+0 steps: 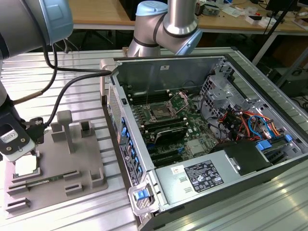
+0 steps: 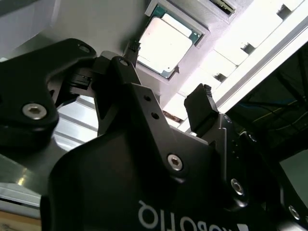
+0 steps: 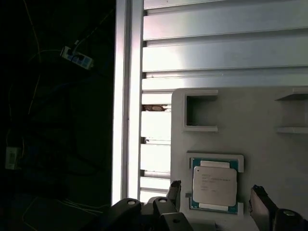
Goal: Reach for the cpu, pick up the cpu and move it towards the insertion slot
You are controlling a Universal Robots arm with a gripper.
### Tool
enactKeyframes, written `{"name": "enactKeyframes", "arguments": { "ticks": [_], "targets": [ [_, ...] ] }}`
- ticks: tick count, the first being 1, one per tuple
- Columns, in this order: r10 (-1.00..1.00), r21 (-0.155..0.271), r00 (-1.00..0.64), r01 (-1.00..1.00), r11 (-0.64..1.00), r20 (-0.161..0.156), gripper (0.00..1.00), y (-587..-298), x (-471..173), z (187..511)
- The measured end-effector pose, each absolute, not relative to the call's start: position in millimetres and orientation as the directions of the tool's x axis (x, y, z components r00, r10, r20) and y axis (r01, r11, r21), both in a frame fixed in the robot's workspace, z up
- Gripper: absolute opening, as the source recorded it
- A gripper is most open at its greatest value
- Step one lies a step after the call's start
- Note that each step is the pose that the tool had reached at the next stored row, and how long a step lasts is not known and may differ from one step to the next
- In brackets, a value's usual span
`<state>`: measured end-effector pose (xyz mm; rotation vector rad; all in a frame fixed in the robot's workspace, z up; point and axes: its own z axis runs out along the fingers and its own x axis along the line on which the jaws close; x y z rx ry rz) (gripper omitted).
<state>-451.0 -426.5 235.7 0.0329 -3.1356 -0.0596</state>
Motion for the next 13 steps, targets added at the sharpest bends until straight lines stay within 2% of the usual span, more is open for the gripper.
{"name": "enactKeyframes", "arguments": {
  "ticks": [7, 8, 9, 11, 12, 13],
  "targets": [
    [-0.020, 0.038, -1.000, -0.020, 0.999, 0.009, 0.66, -427.6, -448.7, 233.2],
    [-0.020, 0.038, -1.000, -0.020, 0.999, 0.009, 0.67, -427.6, -448.7, 233.2],
    [-0.020, 0.038, -1.000, -0.020, 0.999, 0.009, 0.73, -427.6, -448.7, 233.2],
    [-0.020, 0.038, -1.000, -0.020, 0.999, 0.009, 0.73, -427.6, -448.7, 233.2],
    [-0.020, 0.038, -1.000, -0.020, 0.999, 0.009, 0.80, -427.7, -448.8, 232.7],
    [-0.020, 0.038, -1.000, -0.020, 0.999, 0.009, 0.80, -427.6, -448.7, 231.2]
  ]
}}
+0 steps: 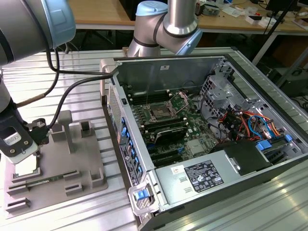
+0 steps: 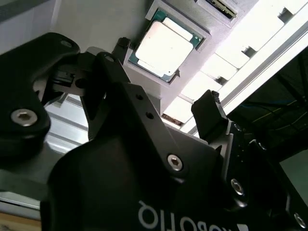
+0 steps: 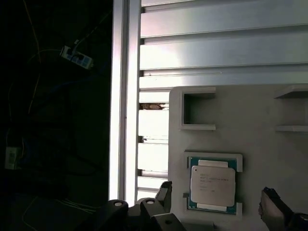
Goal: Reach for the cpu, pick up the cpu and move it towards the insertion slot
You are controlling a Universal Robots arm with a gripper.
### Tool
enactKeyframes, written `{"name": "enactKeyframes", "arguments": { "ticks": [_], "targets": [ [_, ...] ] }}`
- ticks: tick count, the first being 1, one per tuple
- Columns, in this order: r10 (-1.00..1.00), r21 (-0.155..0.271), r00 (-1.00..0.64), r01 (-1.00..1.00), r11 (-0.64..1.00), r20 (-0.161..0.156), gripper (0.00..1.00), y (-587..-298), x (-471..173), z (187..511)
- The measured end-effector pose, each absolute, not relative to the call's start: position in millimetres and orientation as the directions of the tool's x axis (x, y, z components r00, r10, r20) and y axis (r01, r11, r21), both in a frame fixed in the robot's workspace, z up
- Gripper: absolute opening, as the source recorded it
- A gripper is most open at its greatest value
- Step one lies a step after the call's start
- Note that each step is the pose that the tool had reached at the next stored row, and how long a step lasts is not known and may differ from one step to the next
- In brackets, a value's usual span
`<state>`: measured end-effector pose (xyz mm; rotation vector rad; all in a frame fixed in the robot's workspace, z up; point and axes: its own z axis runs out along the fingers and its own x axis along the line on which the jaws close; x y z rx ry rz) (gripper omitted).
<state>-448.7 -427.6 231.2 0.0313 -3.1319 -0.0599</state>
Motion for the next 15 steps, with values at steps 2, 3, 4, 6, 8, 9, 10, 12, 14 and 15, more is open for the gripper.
{"name": "enactKeyframes", "arguments": {
  "ticks": [2, 3, 4, 6, 8, 9, 10, 12, 14, 15],
  "targets": [
    [-0.019, 0.038, -1.000, -0.019, 0.999, 0.009, 0.80, -427.6, -448.7, 226.6],
    [-0.019, 0.038, -1.000, -0.019, 0.999, 0.009, 0.80, -427.6, -448.7, 225.0],
    [-0.019, 0.038, -1.000, -0.018, 0.999, 0.009, 0.80, -427.6, -448.7, 222.4],
    [-0.019, 0.038, -1.000, -0.018, 0.999, 0.009, 0.80, -427.6, -448.7, 217.9],
    [-0.018, 0.038, -1.000, -0.018, 0.999, 0.009, 0.80, -427.8, -448.8, 214.0],
    [-0.019, 0.038, -1.000, -0.018, 0.999, 0.009, 0.80, -428.5, -448.8, 211.8],
    [-0.019, 0.038, -1.000, -0.018, 0.999, 0.009, 0.80, -429.5, -448.7, 209.8],
    [-0.019, 0.039, -1.000, -0.018, 0.999, 0.009, 0.80, -433.1, -448.8, 203.7],
    [-0.019, 0.043, -1.000, -0.018, 0.999, 0.009, 0.80, -433.7, -448.8, 200.8],
    [-0.019, 0.045, -1.000, -0.018, 0.999, 0.008, 0.80, -433.9, -448.8, 199.2]
  ]
}}
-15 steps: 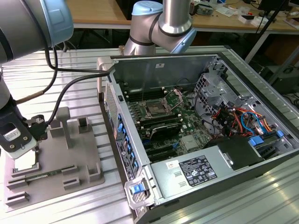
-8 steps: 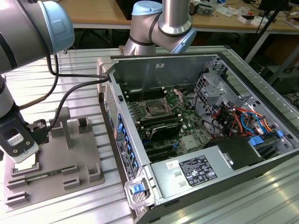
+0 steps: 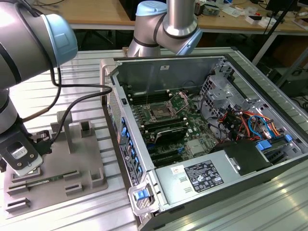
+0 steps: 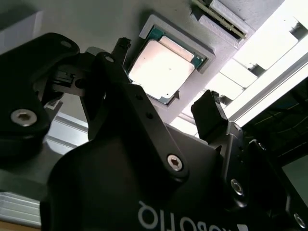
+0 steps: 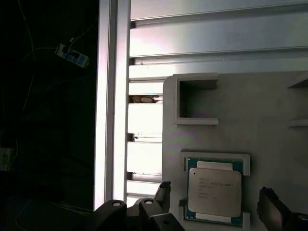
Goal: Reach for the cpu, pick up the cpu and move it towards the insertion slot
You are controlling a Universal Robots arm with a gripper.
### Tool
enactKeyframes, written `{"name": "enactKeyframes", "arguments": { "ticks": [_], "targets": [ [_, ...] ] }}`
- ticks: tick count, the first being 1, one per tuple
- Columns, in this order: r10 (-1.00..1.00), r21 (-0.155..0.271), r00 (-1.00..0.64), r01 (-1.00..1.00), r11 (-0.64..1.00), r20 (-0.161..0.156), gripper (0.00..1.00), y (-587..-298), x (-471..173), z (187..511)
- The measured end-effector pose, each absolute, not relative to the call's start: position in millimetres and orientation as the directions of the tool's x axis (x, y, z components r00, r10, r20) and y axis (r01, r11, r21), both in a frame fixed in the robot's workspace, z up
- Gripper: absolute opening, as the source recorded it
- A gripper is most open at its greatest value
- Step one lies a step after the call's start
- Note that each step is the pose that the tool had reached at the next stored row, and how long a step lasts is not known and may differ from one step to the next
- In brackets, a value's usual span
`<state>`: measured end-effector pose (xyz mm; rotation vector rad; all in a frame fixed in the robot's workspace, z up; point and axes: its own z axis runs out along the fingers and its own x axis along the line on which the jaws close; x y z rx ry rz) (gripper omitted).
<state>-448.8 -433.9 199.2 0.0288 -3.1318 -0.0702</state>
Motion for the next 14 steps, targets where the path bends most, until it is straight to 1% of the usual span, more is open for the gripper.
{"name": "enactKeyframes", "arguments": {
  "ticks": [6, 14],
  "targets": [
    [-0.019, 0.048, -1.000, -0.018, 0.999, 0.008, 0.80, -434.0, -448.7, 184.8],
    [-0.019, 0.048, -1.000, -0.018, 0.999, 0.009, 0.80, -434.0, -448.7, 184.5]
  ]
}}
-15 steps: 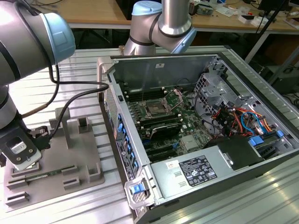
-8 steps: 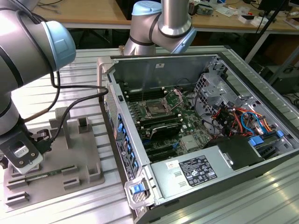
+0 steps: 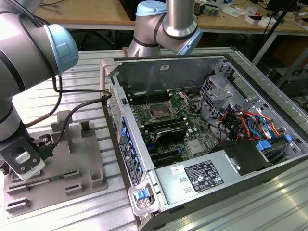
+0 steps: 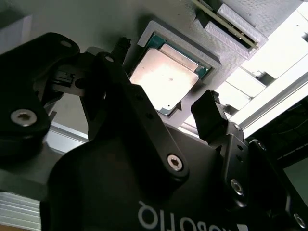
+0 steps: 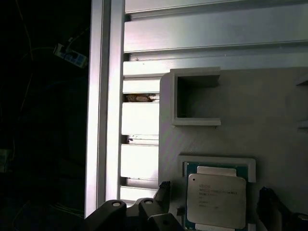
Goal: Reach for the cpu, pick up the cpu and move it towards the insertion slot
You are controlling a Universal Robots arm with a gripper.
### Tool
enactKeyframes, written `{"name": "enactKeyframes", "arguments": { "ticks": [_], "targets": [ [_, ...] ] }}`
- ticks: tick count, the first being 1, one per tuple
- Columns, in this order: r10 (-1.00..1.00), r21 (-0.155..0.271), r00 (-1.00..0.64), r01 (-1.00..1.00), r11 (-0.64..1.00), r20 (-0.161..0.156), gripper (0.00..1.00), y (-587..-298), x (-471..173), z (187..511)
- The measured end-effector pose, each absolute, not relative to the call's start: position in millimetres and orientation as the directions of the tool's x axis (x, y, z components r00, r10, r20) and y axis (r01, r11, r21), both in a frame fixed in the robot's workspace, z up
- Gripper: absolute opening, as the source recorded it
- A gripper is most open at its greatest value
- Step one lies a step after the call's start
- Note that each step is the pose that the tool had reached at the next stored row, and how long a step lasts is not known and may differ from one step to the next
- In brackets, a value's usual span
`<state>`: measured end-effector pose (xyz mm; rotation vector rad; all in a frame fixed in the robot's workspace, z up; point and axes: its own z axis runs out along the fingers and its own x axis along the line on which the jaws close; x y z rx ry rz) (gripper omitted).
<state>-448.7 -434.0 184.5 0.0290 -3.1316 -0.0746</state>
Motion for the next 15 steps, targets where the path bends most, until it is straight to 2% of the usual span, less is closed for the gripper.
{"name": "enactKeyframes", "arguments": {
  "ticks": [2, 3, 4, 5, 15],
  "targets": [
    [-0.019, 0.048, -1.000, -0.018, 0.999, 0.009, 0.78, -434.0, -448.7, 184.5],
    [-0.019, 0.048, -1.000, -0.018, 0.999, 0.009, 0.72, -434.0, -448.7, 184.4],
    [-0.019, 0.048, -1.000, -0.018, 0.999, 0.009, 0.72, -434.0, -448.7, 184.4],
    [-0.019, 0.048, -1.000, -0.018, 0.999, 0.009, 0.65, -434.0, -448.7, 184.4],
    [-0.019, 0.048, -1.000, -0.018, 0.999, 0.009, 0.65, -434.0, -448.7, 184.2]
  ]
}}
